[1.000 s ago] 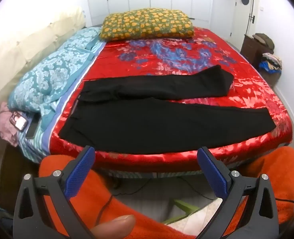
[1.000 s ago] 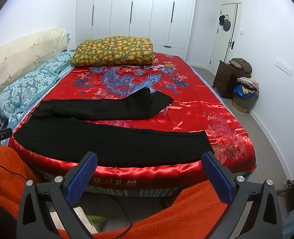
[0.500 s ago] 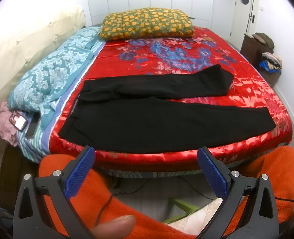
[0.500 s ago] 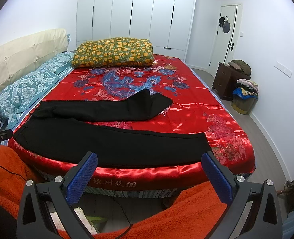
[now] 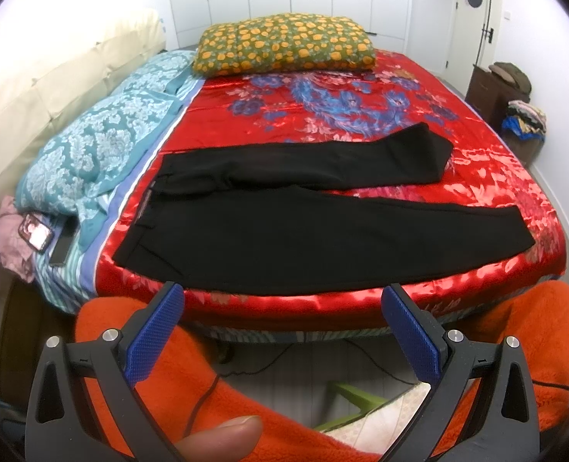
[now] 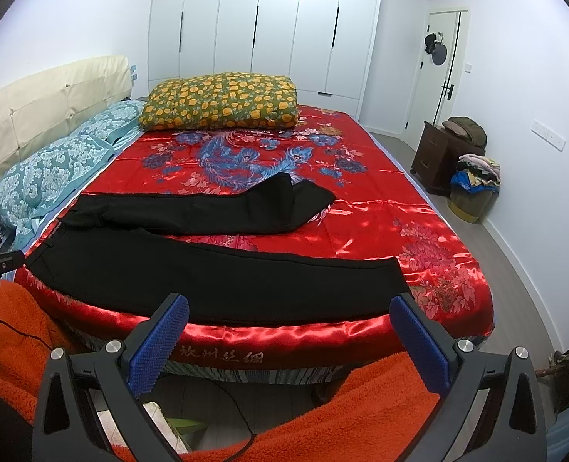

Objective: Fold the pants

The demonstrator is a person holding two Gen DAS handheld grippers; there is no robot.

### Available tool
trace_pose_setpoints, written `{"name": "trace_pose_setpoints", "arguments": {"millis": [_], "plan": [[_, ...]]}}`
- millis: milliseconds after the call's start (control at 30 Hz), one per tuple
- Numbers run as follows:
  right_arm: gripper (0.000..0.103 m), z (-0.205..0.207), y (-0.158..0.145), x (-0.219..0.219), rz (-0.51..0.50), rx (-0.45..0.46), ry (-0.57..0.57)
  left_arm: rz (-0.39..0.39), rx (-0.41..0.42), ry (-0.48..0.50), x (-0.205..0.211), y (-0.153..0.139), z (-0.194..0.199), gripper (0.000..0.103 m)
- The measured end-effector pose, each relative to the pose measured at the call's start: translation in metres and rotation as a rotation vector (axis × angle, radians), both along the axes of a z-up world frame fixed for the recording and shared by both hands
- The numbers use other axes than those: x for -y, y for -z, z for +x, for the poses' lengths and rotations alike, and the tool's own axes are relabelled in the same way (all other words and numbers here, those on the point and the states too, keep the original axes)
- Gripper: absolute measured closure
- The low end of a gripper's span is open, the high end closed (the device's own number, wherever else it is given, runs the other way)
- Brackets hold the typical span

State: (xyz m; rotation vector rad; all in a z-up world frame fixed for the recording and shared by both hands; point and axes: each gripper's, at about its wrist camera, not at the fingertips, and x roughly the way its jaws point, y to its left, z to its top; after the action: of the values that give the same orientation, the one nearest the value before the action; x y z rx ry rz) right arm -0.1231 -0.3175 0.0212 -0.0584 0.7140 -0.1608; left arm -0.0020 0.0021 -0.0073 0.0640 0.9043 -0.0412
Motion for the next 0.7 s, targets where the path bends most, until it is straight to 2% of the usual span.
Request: {"name": "trace_pose_setpoints", "arguments": {"millis": [700], "plan": [[0.0, 0.0014, -0.0006, -0.0032, -0.013, 0.006, -0.01, 0.001, 0.004, 0.001, 0.0004, -0.0032, 0.0011, 0.001]]}}
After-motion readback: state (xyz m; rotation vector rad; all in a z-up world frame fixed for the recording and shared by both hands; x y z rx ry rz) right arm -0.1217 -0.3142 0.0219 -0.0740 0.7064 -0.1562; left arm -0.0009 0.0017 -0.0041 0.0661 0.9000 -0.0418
